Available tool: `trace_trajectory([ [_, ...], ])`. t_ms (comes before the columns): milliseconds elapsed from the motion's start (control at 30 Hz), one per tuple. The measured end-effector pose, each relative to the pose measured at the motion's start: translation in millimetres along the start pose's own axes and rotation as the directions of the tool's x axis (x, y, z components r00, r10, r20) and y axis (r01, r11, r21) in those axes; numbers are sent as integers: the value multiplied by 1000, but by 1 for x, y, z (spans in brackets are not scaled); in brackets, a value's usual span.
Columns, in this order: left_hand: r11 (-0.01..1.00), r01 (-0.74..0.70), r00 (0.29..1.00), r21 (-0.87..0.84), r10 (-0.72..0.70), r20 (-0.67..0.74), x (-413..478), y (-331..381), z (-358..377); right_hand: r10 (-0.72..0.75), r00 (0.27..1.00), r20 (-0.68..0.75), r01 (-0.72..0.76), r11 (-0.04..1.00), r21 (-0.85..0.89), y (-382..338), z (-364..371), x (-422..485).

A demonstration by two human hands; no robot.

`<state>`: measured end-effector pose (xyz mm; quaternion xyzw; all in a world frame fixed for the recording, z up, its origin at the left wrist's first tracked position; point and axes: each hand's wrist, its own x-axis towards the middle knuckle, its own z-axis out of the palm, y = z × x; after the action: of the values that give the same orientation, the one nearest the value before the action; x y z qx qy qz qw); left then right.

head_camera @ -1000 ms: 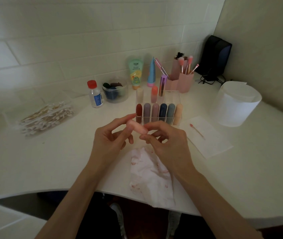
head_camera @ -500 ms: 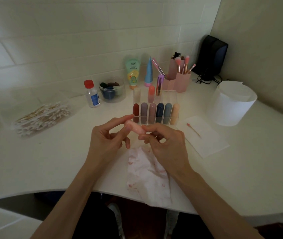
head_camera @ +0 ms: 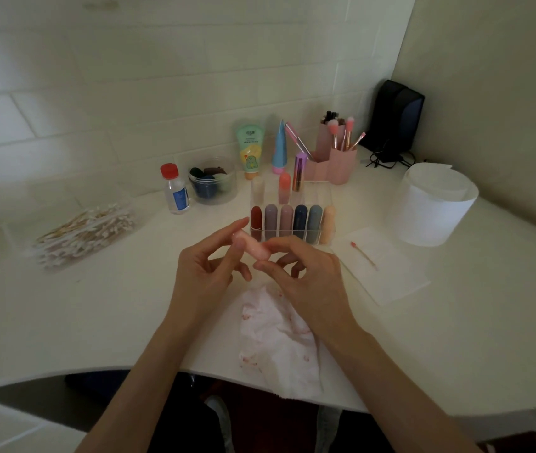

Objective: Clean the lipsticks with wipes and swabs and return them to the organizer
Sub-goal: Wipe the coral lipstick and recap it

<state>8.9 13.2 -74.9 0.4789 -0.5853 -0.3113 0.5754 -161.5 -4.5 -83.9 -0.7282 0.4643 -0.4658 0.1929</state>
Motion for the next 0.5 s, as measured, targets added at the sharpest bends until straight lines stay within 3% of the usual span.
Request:
trace_trajectory([
  [300,998,45,973,-43,-54,-222,36,26,4,17,999,34,-18,999,30,-1,-5,3],
  [400,1000,14,957,24,-6,-289,67,32,9,19,999,-26,-18,999,45,1,-7,3],
  [500,989,-54,961,136,88,-261,98,36,20,70,995,-71,-67,997,47,3,-10,3],
])
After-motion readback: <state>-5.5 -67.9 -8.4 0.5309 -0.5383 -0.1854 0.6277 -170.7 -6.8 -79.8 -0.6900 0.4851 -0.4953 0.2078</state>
